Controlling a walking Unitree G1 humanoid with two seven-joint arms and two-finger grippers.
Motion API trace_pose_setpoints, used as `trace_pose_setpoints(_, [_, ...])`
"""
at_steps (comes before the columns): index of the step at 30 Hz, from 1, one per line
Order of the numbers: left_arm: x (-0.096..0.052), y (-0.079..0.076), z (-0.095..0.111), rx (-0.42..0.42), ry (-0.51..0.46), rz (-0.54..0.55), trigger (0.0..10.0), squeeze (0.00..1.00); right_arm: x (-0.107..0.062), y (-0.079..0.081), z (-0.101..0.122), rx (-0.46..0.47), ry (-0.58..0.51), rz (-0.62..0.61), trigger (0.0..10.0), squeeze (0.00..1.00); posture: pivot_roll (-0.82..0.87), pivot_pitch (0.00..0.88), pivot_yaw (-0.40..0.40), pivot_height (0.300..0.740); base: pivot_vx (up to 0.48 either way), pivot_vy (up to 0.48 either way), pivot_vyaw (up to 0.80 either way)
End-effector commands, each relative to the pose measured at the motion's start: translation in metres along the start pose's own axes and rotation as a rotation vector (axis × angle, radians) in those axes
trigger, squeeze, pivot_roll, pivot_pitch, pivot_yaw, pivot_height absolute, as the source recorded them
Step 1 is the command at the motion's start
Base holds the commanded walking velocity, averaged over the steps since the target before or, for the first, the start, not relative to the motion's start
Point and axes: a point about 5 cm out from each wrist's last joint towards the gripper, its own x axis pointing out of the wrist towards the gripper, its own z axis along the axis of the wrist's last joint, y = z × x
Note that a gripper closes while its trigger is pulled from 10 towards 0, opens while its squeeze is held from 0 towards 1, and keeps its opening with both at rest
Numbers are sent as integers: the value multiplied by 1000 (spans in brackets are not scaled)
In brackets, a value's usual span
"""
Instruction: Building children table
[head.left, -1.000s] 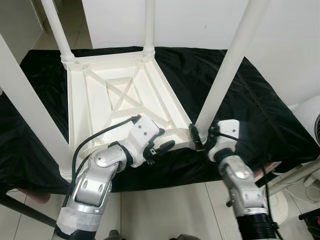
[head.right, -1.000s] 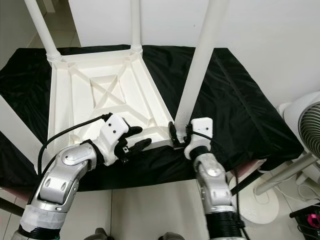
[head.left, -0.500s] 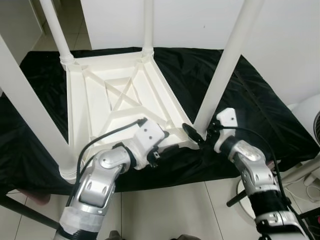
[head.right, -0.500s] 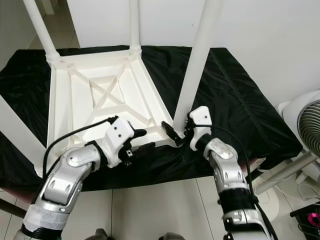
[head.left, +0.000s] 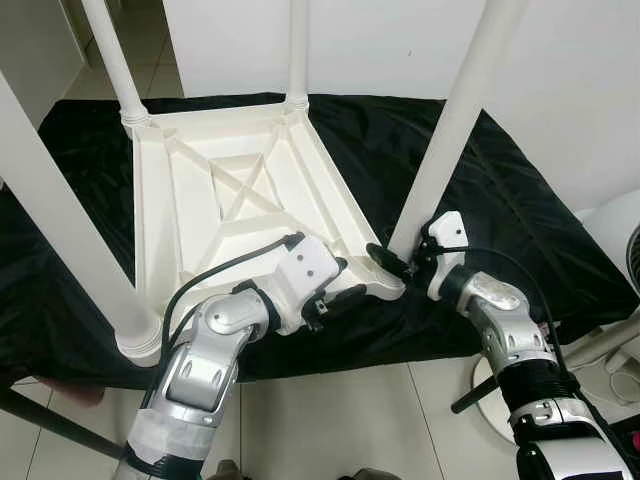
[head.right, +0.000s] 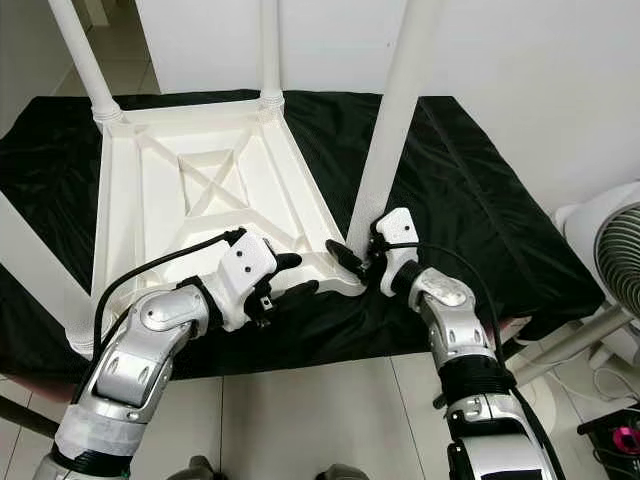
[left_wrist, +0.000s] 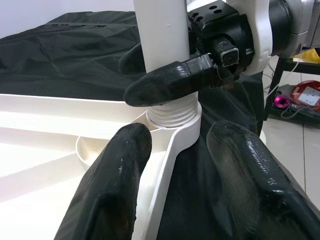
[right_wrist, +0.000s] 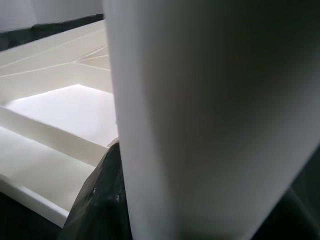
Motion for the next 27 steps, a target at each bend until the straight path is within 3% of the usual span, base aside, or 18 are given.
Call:
trace_pose_setpoints(1, [0, 6, -3, 11, 15, 152, 10000, 0, -2, 3, -8, 54, 17, 5, 10000, 0, -74, 0, -39, 740, 0, 0, 0])
trace_pose_setpoints(5, [-1, 8, -5, 18, 23, 162, 10000, 0, 1, 10, -2, 99, -59, -119, 10000, 0, -74, 0, -39, 740, 0, 0, 0])
trace_pose_setpoints(13, [-1, 7, -6, 15, 21, 168, 10000, 0, 9, 18, -1, 86, -72, -330, 10000, 0, -75, 0, -38, 740, 0, 0, 0])
trace_pose_setpoints(20, [-2, 11, -5, 16, 17, 197, 10000, 0, 16, 41, 1, 182, -74, -611, 10000, 0, -67, 7, -47, 740, 0, 0, 0])
trace_pose_setpoints(23, [-2, 11, -5, 15, 17, 199, 10000, 0, 20, 48, 0, 200, -69, -650, 10000, 0, -64, 11, -46, 740, 0, 0, 0])
trace_pose_setpoints(24, [-2, 10, -5, 14, 17, 198, 10000, 0, 26, 60, 0, 230, -72, -669, 10000, 0, -67, 12, -41, 740, 0, 0, 0])
trace_pose_setpoints(27, [-2, 9, -5, 13, 16, 192, 10000, 0, 29, 67, 5, 226, -96, -629, 10000, 0, -69, 13, -39, 740, 0, 0, 0])
